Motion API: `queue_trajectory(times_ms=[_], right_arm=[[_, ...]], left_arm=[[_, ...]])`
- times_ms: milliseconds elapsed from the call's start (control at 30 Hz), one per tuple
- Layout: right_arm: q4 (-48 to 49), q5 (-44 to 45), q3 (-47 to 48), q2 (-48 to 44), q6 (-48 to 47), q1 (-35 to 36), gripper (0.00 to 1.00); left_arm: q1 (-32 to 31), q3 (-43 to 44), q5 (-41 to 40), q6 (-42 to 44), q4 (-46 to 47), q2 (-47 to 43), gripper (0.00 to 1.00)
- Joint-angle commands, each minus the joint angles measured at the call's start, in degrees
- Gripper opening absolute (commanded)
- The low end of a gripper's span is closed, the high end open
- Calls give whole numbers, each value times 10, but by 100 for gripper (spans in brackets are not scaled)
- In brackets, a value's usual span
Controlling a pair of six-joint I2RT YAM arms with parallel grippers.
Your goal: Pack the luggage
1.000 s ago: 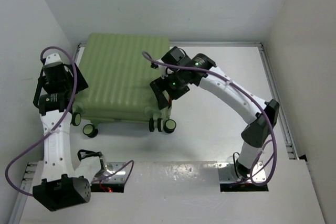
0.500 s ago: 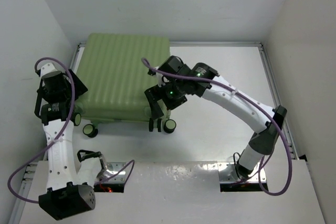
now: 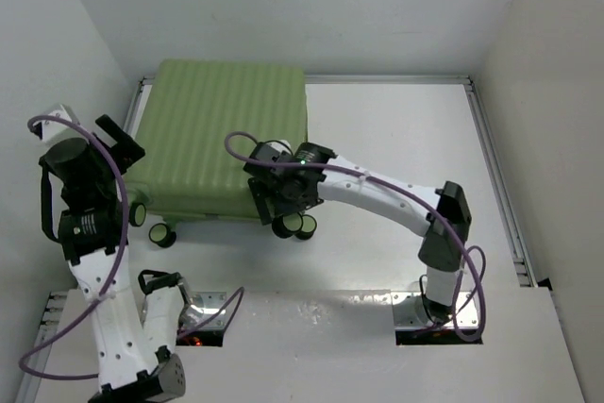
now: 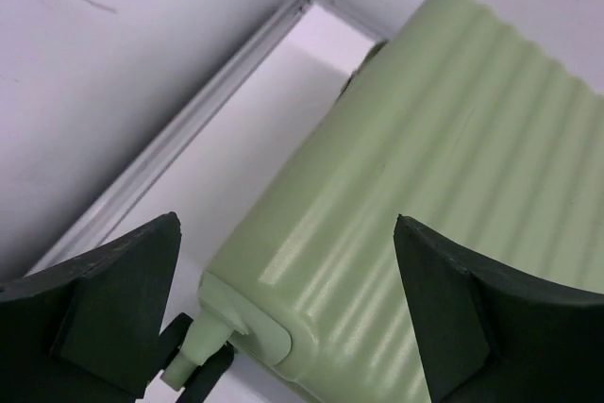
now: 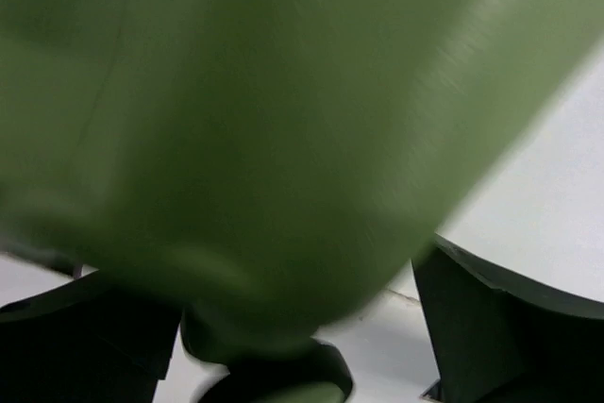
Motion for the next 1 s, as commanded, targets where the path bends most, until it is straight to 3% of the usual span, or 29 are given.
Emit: queue_trajectory(times_ms=[0, 33, 100, 133, 200, 267, 433, 600, 767, 867, 900, 967], right_arm=[[13, 44, 28, 29, 64, 7, 92], [17, 40, 27, 32, 71, 9, 86], [53, 33, -14, 14, 69, 9, 53], [60, 32, -29, 9, 75, 4, 20], [81, 27, -80, -29, 66, -5, 0], [87, 54, -103, -48, 35, -7, 0], [111, 114, -130, -134, -57, -39, 0], [229, 109, -173, -167, -123, -67, 0], [210, 48, -184, -140, -101, -70, 2], [233, -10, -204, -131, -95, -60, 33], [240, -16, -206, -125, -94, -53, 53], [244, -46, -194, -119, -108, -49, 65]], left_arm=[[8, 10, -30, 41, 20, -39, 96], [8, 3, -37, 41, 20, -48, 96], [8, -22, -74, 48, 12, -59, 96], [8, -31, -93, 39, 0, -59, 96], [8, -59, -112, 18, -56, -45, 94], [8, -65, -91, 30, -56, -45, 94], [8, -87, 54, 61, 14, -82, 94], [8, -59, 42, 66, 2, -7, 93], [8, -78, 11, 72, 32, 11, 93], [14, -93, -57, 59, 40, 29, 93], [31, -99, -69, 52, 46, 37, 93], [51, -100, -57, 60, 54, 59, 93]])
